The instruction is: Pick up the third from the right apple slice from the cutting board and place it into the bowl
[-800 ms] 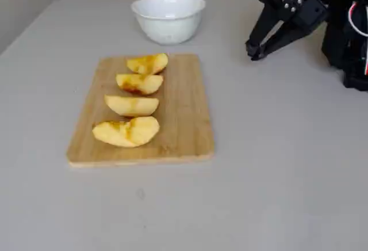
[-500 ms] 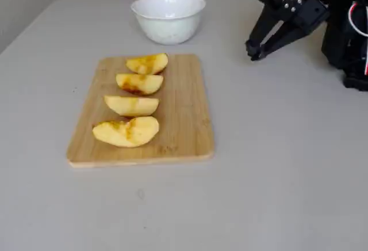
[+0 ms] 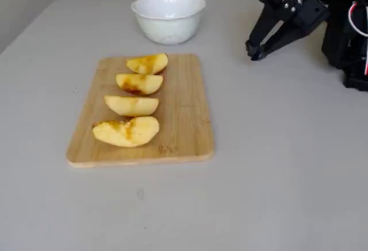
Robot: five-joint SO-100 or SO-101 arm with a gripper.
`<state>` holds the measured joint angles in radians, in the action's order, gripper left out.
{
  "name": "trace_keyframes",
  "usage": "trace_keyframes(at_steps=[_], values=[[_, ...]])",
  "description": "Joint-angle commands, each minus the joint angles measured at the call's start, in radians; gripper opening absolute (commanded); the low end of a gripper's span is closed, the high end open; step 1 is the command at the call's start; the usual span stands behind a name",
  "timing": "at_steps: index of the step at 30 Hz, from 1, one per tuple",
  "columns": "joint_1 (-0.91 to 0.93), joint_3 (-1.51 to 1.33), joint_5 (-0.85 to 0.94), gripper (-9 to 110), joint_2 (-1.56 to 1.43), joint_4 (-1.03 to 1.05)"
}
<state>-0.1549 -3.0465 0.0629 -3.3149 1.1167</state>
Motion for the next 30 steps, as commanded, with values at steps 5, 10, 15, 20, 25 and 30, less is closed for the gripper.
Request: trace_keyframes(at_steps=[5, 10, 15, 20, 25, 30], values=[[0.012, 0.006, -0.008, 0, -0.009, -0.018], [0.012, 0.006, -0.008, 0, -0.009, -0.018], [0.012, 0.006, -0.008, 0, -0.009, -0.018], [0.009, 0.006, -0.005, 0, -0.009, -0.018], [0.006, 0.006, -0.002, 1, -0.009, -0.018], [0.0, 0.006, 0.021, 9, -0.009, -0.021]])
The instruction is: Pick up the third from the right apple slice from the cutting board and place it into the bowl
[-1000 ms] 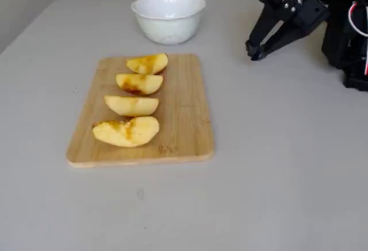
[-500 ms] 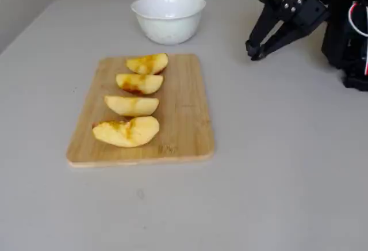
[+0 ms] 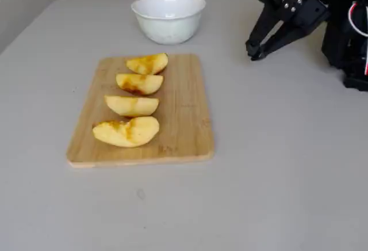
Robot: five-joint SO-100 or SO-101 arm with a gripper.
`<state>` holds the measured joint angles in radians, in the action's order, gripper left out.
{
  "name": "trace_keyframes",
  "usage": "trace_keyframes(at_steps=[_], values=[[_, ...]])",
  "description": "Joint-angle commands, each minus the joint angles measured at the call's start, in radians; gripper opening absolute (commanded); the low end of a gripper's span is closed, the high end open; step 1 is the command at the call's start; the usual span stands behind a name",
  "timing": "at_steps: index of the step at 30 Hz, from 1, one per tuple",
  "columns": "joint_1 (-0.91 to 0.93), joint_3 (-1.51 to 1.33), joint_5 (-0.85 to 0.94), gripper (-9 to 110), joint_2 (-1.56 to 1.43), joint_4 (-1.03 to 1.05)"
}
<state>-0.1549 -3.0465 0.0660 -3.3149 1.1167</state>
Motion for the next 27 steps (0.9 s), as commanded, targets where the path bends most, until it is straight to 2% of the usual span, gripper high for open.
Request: trace_keyframes(at_steps=[1, 2, 6, 9, 17, 27], values=[[-0.02, 0.006, 0.121, 10, -0.009, -0.029], [-0.028, 0.003, 0.227, 15, -0.011, -0.035], [-0.117, 0.048, 0.437, 24, 0.023, -0.061], [-0.187, 0.261, 0.528, 29, 0.368, -0.074], [-0.247, 1.066, 0.627, 30, 1.232, 0.1], [-0.262, 1.861, 0.641, 30, 1.902, 0.322]])
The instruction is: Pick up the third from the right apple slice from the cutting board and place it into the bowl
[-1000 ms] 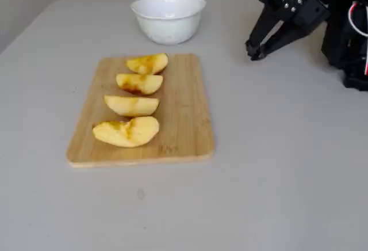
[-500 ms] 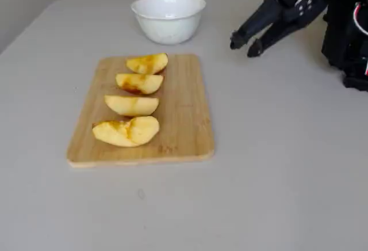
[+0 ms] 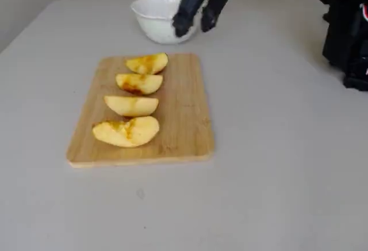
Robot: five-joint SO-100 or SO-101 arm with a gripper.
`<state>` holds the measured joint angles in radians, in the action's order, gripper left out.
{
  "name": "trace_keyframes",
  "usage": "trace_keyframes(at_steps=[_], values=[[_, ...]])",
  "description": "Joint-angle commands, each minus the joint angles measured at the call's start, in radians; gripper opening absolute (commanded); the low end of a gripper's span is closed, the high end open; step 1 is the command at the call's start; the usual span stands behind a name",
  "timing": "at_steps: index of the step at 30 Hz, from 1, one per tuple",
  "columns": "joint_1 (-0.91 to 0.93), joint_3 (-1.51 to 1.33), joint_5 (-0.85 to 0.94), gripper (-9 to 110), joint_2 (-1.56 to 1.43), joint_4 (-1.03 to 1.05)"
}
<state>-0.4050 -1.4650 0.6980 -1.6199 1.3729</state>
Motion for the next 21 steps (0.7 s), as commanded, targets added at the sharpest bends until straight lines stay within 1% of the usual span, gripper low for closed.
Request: trace_keyframes(at_steps=[1, 4, 6, 11, 21], values=[[-0.012, 0.354, 0.009, 30, 0.267, 0.091], [-0.009, 0.578, 0.009, 31, 0.436, 0.167], [-0.003, 0.736, 0.009, 33, 0.545, 0.224], [-0.003, 1.261, 0.0, 33, 0.876, 0.434], [-0.012, 1.299, 0.0, 33, 0.98, 0.422]])
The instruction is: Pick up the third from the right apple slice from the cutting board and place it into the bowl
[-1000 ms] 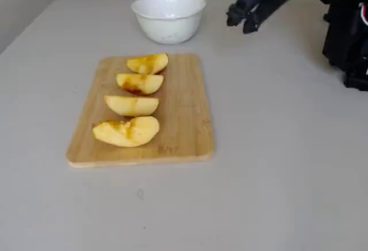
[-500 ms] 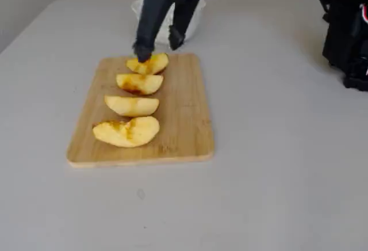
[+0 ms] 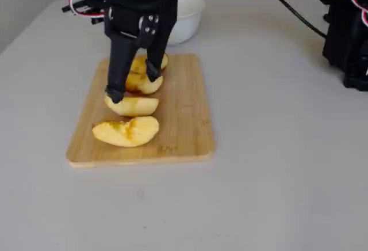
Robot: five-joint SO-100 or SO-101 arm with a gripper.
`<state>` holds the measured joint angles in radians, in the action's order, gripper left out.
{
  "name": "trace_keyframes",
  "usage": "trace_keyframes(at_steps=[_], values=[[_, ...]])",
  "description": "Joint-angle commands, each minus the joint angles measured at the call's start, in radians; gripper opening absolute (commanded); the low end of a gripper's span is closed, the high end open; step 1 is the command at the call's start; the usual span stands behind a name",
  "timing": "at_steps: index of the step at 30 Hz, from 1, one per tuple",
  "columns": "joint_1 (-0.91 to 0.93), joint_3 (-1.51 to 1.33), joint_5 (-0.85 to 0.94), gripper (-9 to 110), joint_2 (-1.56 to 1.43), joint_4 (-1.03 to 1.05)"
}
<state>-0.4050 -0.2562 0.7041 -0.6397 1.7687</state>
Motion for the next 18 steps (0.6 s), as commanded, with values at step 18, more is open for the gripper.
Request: trace_keyframes(at_steps=[18], values=[[-0.021, 0.123, -0.012, 24, 0.097, -0.052]])
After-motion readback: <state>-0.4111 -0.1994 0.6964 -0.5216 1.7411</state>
